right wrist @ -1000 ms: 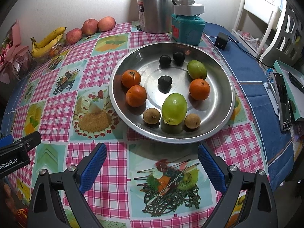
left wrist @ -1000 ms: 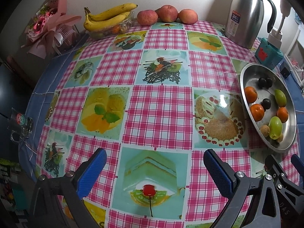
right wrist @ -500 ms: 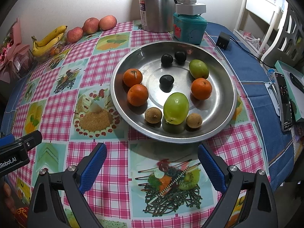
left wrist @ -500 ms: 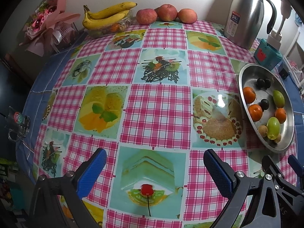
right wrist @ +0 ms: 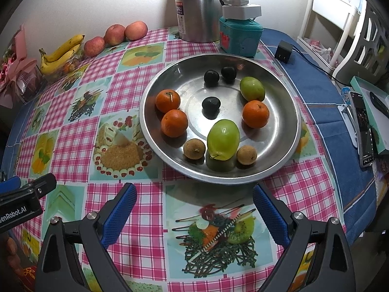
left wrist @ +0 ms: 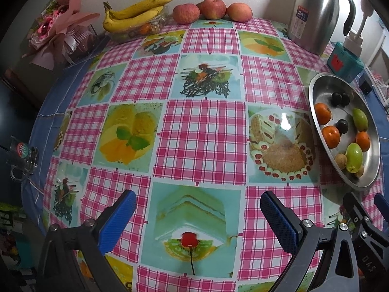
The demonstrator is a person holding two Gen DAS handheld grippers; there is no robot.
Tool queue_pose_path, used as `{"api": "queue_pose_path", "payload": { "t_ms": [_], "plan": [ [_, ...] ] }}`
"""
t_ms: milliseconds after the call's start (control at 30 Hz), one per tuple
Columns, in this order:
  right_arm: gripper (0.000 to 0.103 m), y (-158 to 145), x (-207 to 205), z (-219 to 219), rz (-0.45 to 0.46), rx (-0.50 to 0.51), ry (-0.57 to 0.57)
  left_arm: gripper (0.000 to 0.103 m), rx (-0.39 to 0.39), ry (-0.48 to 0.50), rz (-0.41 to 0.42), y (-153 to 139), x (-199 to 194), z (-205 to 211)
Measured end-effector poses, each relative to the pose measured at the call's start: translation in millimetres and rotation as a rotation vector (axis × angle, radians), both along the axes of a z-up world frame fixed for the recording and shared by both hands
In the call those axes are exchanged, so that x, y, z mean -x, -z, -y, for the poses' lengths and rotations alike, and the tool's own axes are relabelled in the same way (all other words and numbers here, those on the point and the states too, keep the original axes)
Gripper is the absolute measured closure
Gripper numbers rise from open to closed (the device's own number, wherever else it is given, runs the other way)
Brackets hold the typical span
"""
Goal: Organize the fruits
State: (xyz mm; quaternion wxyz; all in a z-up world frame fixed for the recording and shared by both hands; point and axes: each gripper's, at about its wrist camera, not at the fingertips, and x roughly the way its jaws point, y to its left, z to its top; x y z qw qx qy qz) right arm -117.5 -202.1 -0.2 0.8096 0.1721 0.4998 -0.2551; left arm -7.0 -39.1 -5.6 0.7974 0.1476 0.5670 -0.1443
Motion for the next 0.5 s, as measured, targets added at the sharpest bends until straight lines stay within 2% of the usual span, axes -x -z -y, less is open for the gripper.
{"api": "queue_pose_path", "payload": {
  "t_ms": [500],
  "plan": [
    [0.007,1.7,0.3,1.5,-0.006,-0.007,0.007,0.000,-0.011,0.017,-0.025,5.9,-2.5,-2.3]
  ]
}}
